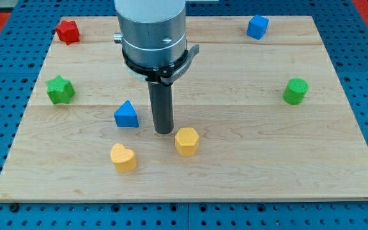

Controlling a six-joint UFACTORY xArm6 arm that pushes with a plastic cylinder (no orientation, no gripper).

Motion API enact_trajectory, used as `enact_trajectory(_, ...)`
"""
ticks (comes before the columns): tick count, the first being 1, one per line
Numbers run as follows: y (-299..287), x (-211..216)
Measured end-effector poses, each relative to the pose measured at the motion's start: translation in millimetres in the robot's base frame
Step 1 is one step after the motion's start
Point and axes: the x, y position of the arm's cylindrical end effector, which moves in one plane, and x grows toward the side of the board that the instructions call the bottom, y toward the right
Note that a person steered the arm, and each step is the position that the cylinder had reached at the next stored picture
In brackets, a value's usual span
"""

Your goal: Place the arm towards the center of the board

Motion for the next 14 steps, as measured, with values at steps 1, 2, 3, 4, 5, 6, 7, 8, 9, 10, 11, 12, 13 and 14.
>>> enact_trajectory(1,0.0,-4.7)
enact_trajectory(2,-1.2,-13.5)
enact_trajectory(3,-1.2,-24.1)
enact_trajectory(4,-5.6,-39.3)
enact_trajectory(5,-7.2,-42.6)
enact_trajectory(6,4.6,-63.3)
enact_trajectory(7,55.9,-87.4)
enact_trajectory(8,77.7,-95.7)
enact_trajectory(9,48.6,-77.0)
enact_trajectory(10,48.6,-77.9)
enact_trajectory(11,48.6,-83.6)
enact_trajectory(12,48.6,-83.9)
enact_trajectory(13,48.6,-84.8)
enact_trajectory(14,57.6,-83.8)
